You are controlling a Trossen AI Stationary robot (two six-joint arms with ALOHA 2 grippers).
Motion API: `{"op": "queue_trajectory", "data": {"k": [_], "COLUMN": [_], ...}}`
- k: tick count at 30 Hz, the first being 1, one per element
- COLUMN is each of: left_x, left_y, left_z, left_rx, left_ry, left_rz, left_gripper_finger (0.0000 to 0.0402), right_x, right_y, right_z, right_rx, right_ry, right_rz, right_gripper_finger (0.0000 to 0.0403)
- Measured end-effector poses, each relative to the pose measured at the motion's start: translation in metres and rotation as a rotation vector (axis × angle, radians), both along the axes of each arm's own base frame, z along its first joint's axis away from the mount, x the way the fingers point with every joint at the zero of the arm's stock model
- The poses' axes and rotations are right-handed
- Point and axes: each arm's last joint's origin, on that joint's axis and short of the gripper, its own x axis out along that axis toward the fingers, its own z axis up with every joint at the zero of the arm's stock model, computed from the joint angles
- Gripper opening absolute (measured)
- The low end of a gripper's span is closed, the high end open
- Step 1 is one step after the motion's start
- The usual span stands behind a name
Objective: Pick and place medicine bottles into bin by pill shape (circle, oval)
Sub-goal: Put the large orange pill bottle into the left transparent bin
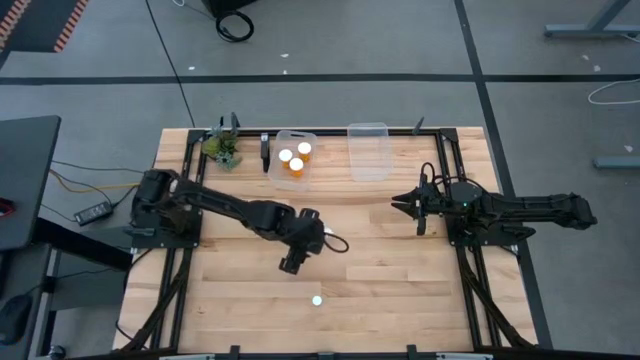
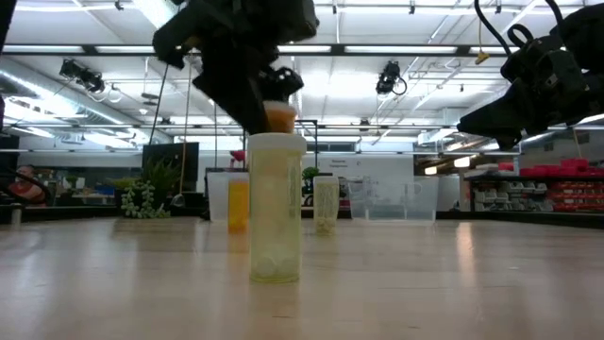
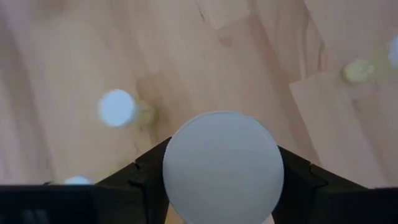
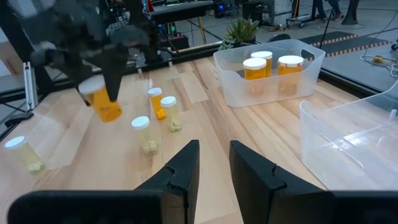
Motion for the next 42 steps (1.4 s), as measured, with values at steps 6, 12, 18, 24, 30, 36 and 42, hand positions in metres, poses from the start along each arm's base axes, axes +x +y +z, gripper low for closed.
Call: {"op": "queue_trajectory", "data": {"k": [6,12,18,24,30,36,42], "left_x": [-0.011,-0.023,-0.03,-0.033,-0.04,-0.055,-0.073], "left_y": [0.02,0.045,0.075,0.108,0.145,0.181,0.211], "left_z": [0.032,0.057,0.068,0.068,0.067,0.054,0.035], "left_rx": [-0.005,0.003,0.028,0.061,0.086,0.091,0.091], "left_ry": [-0.08,-0.134,-0.159,-0.158,-0.15,-0.107,-0.074], "left_rz": [0.04,0.092,0.148,0.214,0.301,0.416,0.522], "left_gripper_finger": [0.021,0.0213,0.0216,0.0211,0.0216,0.021,0.0215], "right_x": [0.0,0.0,0.0,0.0,0.0,0.0,0.0], "right_y": [0.0,0.0,0.0,0.0,0.0,0.0,0.0], "right_z": [0.0,0.0,0.0,0.0,0.0,0.0,0.0], "right_rx": [0.0,0.0,0.0,0.0,0.0,0.0,0.0], "right_ry": [0.001,0.001,0.001,0.001,0.001,0.001,0.001], "right_rz": [0.0,0.0,0.0,0.0,0.0,0.0,0.0], "right_gripper_finger": [0.0095,0.0095,0.0095,0.0095,0.0095,0.0095,0.0095]}}
